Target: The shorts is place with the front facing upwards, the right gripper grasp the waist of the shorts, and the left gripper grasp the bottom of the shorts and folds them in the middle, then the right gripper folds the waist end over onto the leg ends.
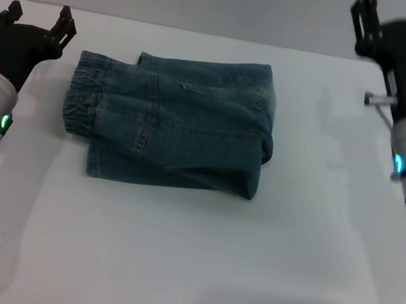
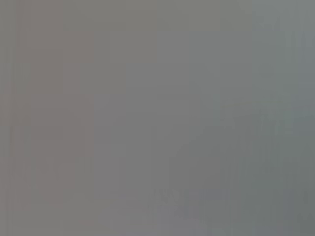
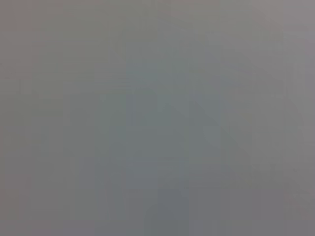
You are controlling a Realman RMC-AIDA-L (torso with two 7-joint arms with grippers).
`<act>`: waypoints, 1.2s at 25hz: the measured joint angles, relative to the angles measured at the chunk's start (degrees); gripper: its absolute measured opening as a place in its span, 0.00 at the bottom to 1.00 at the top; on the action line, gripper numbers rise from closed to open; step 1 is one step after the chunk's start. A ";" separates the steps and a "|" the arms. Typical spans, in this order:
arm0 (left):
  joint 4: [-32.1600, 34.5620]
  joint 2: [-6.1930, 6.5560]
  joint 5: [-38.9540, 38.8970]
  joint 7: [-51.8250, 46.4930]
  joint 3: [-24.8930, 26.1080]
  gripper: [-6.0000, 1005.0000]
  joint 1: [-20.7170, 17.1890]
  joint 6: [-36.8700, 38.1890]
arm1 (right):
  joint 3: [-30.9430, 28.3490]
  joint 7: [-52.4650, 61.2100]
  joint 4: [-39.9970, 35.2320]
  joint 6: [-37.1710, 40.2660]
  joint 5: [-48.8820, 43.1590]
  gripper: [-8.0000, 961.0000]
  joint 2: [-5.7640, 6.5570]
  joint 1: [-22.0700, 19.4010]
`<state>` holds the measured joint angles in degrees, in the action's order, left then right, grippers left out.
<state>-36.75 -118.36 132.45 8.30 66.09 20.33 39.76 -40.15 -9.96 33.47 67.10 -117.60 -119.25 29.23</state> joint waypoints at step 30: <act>-1.02 0.17 0.00 -2.76 -5.89 0.81 2.28 0.43 | 6.90 21.35 -4.06 -35.81 -7.03 0.02 -0.01 5.98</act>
<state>-37.77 -118.19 132.46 5.55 60.20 22.60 40.20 -33.25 11.39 29.41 31.28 -124.63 -119.26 35.21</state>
